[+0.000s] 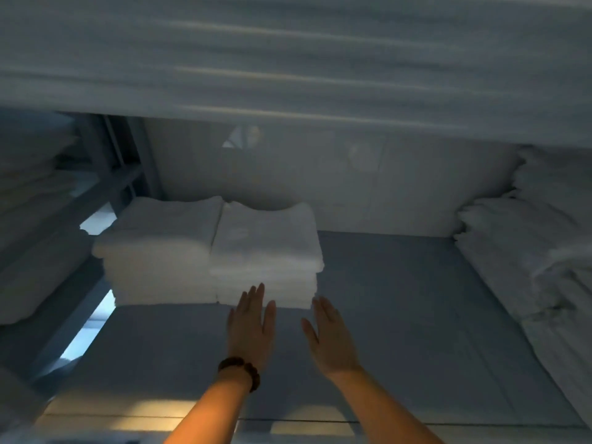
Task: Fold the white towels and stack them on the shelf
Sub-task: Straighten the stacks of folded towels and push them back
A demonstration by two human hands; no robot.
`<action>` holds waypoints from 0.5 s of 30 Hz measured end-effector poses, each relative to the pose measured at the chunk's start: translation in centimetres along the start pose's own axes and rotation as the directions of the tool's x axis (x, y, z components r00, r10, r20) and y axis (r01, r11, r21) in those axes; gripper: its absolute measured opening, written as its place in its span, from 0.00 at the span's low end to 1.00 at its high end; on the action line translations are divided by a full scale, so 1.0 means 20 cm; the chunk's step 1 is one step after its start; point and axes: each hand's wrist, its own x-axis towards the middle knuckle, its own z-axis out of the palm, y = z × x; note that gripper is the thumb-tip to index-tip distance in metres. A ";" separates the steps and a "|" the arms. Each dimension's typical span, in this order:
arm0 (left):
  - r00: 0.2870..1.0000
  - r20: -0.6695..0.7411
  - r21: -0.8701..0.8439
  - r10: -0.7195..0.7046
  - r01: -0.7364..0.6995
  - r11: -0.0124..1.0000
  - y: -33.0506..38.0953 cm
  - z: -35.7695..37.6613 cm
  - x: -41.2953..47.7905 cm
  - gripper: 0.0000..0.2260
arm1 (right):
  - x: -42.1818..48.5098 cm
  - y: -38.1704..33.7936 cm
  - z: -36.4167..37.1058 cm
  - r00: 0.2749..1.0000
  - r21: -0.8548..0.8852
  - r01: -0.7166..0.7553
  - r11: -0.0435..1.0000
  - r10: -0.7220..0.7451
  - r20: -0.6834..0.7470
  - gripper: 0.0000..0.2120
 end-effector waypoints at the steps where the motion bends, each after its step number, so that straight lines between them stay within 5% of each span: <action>1: 1.000 -0.022 0.003 -0.003 0.003 1.000 0.01 0.02 0.00 0.23 | 0.02 0.03 -0.01 1.000 0.025 0.016 1.000 -0.016 -0.005 0.29; 8: 0.950 -0.252 0.293 0.187 -0.110 0.950 -0.14 0.10 0.25 0.26 | 0.36 0.14 -0.05 0.966 -0.025 0.107 0.994 -0.110 -0.236 0.38; 15: 0.828 -0.319 0.643 0.461 -0.168 0.747 -0.44 0.25 0.63 0.30 | 0.69 0.25 0.15 0.908 0.197 0.279 0.940 -0.191 -0.372 0.41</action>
